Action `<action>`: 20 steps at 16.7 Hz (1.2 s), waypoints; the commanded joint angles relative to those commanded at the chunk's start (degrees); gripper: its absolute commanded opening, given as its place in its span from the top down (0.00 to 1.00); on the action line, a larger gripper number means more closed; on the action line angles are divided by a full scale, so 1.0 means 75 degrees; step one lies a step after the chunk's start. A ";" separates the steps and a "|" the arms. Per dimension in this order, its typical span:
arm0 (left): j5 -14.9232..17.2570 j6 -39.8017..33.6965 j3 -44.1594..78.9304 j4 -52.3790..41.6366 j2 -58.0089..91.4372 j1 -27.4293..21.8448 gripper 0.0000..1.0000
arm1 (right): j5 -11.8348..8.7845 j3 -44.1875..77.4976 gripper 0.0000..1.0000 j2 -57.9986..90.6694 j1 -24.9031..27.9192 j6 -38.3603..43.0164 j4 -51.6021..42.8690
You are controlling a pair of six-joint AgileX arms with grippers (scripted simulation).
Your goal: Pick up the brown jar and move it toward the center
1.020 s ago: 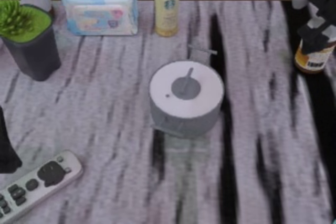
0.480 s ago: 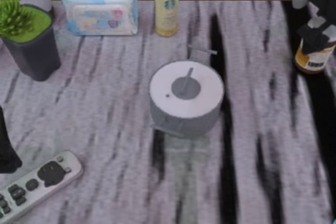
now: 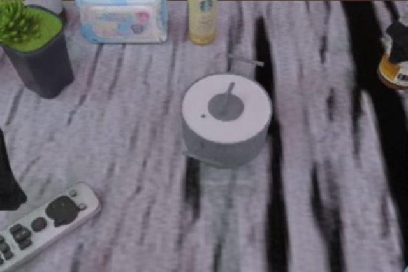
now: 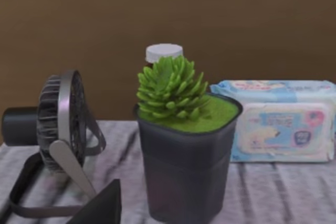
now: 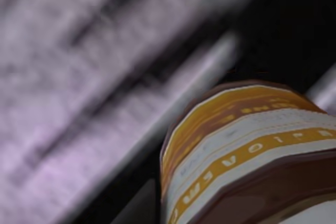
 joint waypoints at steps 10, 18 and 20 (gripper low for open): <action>0.0000 0.0000 0.0000 0.0000 0.0000 0.0000 0.00 | 0.0005 -0.1098 1.00 -0.1081 0.0015 0.0089 0.0025; 0.0000 0.0000 0.0000 0.0000 0.0000 0.0000 0.00 | 0.0620 -0.1965 1.00 -0.1203 0.1043 0.3439 0.0842; 0.0000 0.0000 0.0000 0.0000 0.0000 0.0000 0.00 | 0.0836 -0.2311 1.00 -0.1247 0.1400 0.4718 0.1122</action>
